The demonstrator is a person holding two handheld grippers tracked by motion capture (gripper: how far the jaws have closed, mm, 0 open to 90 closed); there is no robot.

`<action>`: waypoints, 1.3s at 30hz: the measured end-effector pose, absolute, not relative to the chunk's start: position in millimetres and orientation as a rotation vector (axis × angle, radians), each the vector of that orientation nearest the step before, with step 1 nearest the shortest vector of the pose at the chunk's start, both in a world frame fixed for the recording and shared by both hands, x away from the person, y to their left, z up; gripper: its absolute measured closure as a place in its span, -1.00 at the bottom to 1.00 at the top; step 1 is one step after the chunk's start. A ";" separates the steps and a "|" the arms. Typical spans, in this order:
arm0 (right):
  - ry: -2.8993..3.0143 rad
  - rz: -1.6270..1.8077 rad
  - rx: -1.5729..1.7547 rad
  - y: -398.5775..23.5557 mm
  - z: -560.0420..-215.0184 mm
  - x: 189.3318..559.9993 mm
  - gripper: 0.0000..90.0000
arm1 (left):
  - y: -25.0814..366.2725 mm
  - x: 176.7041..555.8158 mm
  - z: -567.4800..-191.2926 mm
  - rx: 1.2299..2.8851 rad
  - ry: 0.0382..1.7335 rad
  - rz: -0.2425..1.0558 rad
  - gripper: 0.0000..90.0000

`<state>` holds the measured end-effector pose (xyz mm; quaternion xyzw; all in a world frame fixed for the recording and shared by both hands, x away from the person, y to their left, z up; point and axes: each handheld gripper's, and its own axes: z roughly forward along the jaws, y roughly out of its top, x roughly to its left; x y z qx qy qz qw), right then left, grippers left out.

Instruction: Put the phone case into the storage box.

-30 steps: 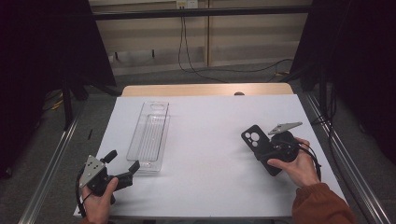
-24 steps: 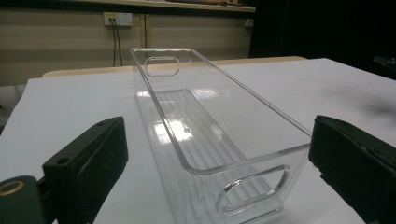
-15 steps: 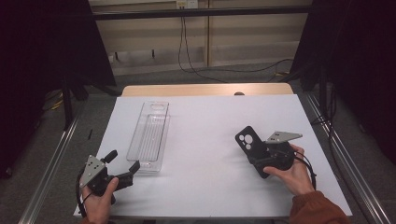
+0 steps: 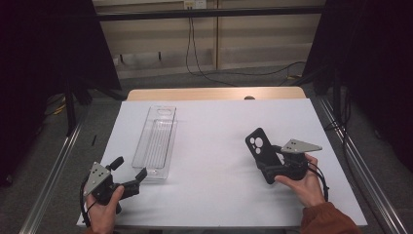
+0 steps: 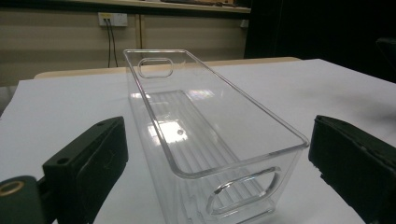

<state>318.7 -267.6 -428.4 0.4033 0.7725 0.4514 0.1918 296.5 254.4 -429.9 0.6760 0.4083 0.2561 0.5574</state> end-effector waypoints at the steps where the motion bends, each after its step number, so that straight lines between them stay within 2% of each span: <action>1: 2.166 1.273 1.129 -267.4 -428.6 318.4 -0.67 | 254.1 296.4 -430.1 1.603 0.956 0.600 -0.90; 24: 2.173 1.445 0.987 -244.6 -421.5 306.8 -0.68 | 237.2 297.1 -417.2 1.636 0.860 0.511 -0.93; 39: 2.222 1.473 0.925 -228.5 -421.6 305.7 -0.68 | 205.0 300.6 -404.3 1.677 0.725 0.483 -0.88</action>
